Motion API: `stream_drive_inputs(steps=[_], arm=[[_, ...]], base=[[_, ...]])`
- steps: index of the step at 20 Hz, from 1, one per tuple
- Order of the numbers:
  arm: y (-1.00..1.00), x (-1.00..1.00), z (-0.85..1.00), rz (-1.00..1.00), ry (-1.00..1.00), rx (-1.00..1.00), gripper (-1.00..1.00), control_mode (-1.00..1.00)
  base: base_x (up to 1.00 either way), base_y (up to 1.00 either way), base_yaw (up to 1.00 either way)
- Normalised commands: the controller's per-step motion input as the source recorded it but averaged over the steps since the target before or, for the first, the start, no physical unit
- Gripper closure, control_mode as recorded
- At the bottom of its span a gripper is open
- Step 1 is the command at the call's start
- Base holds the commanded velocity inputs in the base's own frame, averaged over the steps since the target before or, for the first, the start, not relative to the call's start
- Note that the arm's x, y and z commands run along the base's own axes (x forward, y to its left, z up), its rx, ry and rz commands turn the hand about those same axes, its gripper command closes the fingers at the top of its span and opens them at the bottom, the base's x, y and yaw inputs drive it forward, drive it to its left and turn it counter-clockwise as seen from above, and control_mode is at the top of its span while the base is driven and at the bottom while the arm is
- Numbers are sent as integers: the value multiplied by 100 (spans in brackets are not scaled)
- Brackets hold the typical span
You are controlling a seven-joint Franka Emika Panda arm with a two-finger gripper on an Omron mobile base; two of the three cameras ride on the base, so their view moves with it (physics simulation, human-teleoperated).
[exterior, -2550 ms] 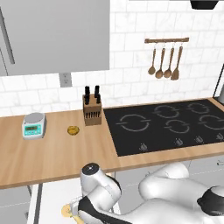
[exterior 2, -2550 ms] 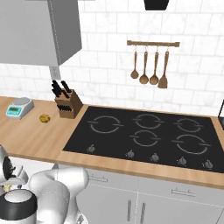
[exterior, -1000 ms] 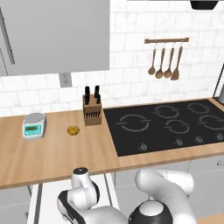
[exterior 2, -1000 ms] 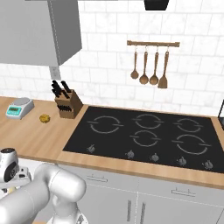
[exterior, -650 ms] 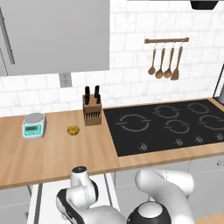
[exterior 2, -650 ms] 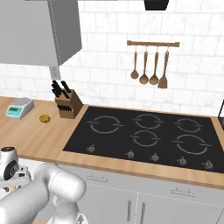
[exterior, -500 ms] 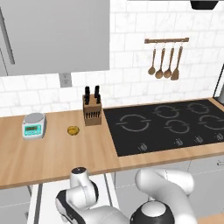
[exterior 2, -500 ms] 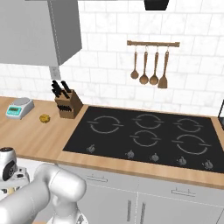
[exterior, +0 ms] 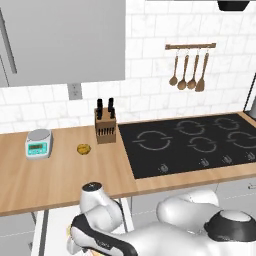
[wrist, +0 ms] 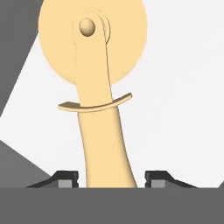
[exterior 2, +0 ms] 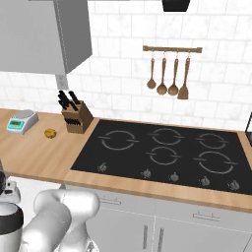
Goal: Pick the pizza cutter from the drawer and place it on the counter.
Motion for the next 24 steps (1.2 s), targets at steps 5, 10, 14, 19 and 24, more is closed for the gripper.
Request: stream_drive_inputs(steps=[5, 10, 14, 19, 24], arm=[[-51, 55, 100, -1, -28, 12, 100, -100], [-30, 93, 100, -11, -27, 8, 100, -100], [-14, 100, 94, -20, -12, 5, 100, -100], [-4, 100, 32, -20, 0, 0, 100, -100], [-3, 100, 4, -9, 16, 6, 100, -100]], base=[[0, 0, 0], [0, 0, 0], [0, 0, 0], [0, 0, 0], [0, 0, 0]])
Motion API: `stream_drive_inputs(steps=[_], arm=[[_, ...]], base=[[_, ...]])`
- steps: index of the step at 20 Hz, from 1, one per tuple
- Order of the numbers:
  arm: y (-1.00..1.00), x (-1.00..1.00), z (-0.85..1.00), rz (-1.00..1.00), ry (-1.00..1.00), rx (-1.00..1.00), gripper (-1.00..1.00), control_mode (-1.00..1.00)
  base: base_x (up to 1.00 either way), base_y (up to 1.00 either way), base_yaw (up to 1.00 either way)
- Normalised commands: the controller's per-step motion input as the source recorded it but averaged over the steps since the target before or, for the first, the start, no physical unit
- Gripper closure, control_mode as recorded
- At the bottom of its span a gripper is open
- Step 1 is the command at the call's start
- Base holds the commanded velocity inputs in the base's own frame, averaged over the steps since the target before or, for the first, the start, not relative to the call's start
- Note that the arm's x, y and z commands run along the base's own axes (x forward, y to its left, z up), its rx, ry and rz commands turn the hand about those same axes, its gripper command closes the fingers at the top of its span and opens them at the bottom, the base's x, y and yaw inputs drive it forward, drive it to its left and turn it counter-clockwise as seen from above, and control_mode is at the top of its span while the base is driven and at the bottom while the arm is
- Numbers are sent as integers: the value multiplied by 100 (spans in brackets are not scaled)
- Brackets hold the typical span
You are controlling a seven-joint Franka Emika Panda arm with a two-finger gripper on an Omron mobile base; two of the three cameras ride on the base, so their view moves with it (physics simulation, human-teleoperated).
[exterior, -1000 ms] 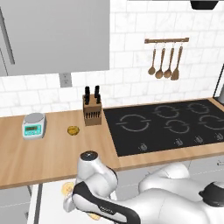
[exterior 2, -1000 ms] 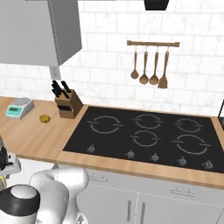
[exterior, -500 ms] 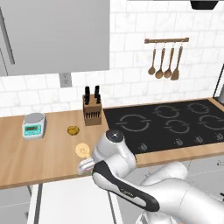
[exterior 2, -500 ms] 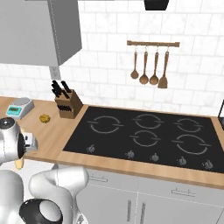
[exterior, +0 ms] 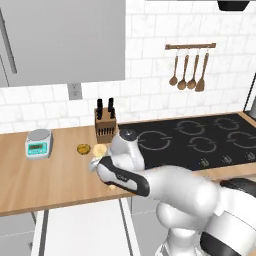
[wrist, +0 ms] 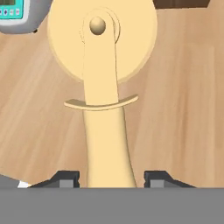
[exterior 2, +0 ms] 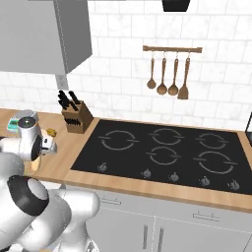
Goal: Pick the pizza cutter from the drawer and place it on the counter.
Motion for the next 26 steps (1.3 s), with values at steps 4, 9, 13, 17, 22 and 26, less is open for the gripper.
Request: stream_drive_inputs(steps=[4, 9, 13, 17, 22, 26], arm=[[-12, 93, 0, -6, 30, 13, 100, -100], [-6, 70, -15, -2, 16, 4, 100, -100], [1, 26, -59, 0, 1, -1, 100, -100], [13, 13, -56, 0, 0, -3, 100, -100], [1, 8, -19, 0, 0, 0, -100, -100], [0, 0, 0, 0, 0, 0, -100, -100]], base=[[0, 0, 0], [0, 0, 0], [0, 0, 0], [0, 0, 0], [0, 0, 0], [0, 0, 0]])
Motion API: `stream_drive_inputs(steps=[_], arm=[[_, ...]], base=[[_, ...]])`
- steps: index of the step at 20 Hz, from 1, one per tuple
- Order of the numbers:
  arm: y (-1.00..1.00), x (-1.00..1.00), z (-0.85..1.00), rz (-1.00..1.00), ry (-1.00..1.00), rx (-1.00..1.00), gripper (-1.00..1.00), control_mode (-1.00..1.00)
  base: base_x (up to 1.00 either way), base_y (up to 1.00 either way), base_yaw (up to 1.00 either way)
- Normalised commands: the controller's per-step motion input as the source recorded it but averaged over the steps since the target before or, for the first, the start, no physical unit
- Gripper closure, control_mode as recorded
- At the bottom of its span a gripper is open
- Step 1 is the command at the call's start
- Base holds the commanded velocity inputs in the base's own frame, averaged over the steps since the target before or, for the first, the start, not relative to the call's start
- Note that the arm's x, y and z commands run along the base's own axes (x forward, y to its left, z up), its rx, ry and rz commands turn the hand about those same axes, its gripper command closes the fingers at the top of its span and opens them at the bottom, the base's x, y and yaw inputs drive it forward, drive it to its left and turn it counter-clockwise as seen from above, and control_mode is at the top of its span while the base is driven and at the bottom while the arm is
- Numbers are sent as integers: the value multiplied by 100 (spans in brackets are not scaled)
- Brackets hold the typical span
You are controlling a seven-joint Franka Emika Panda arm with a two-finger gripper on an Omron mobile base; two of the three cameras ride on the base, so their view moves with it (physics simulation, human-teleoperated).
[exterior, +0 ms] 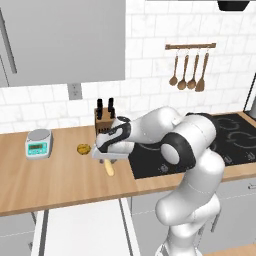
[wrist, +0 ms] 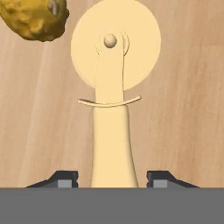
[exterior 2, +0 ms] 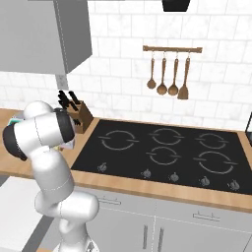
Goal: Pick the pizza cutter from the drawer and place it on the counter.
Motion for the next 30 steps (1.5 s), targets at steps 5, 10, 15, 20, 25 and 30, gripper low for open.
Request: stream_drive_inputs(steps=[5, 10, 15, 20, 25, 30], arm=[[0, 0, 2, 0, 0, 0, -100, -100], [-32, -19, 73, -1, -7, 0, -100, -100], [-81, -66, 100, -3, -3, 0, -100, -100], [-94, -91, 89, -5, 1, 1, -100, -100], [-62, -95, 81, -15, 1, -5, -100, -100], [-38, -100, 95, -7, -3, -7, -100, -100]], base=[[0, 0, 0], [0, 0, 0], [0, 0, 0], [0, 0, 0], [0, 0, 0], [0, 0, 0]])
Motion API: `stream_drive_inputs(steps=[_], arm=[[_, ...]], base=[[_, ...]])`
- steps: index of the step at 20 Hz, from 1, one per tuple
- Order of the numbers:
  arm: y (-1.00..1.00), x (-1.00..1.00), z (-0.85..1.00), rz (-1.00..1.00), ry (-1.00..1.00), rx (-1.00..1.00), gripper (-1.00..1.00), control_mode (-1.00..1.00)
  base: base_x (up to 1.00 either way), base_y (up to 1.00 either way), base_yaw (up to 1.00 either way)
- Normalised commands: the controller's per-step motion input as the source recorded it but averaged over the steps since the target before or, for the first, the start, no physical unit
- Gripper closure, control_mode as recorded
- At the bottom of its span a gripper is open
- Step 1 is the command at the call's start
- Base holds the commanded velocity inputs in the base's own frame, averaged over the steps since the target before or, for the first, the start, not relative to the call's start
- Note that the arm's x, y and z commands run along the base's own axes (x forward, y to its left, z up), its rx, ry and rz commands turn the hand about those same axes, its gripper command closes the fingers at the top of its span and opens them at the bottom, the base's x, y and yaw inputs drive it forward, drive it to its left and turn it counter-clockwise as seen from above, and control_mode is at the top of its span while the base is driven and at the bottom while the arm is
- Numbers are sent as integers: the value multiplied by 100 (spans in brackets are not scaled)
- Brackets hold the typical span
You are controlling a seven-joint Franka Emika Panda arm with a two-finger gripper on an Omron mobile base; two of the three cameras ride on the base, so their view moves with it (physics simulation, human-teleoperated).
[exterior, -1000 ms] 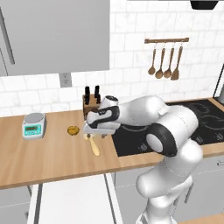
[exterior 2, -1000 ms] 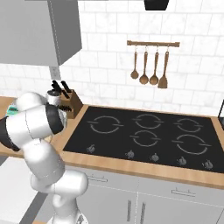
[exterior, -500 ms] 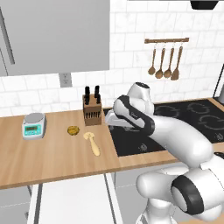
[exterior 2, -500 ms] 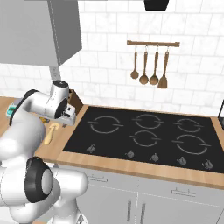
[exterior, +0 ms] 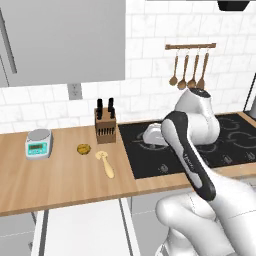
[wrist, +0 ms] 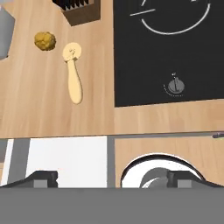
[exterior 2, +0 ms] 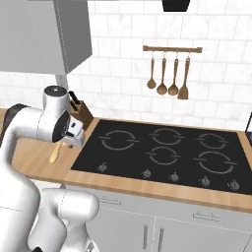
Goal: Pick the pizza cutter from the drawer and place it on the counter.
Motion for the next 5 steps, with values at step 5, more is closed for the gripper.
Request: stream_drive_inputs(steps=[5], arm=[[-39, -100, 95, -2, 6, -1, -100, -100]], base=[[0, 0, 0]])
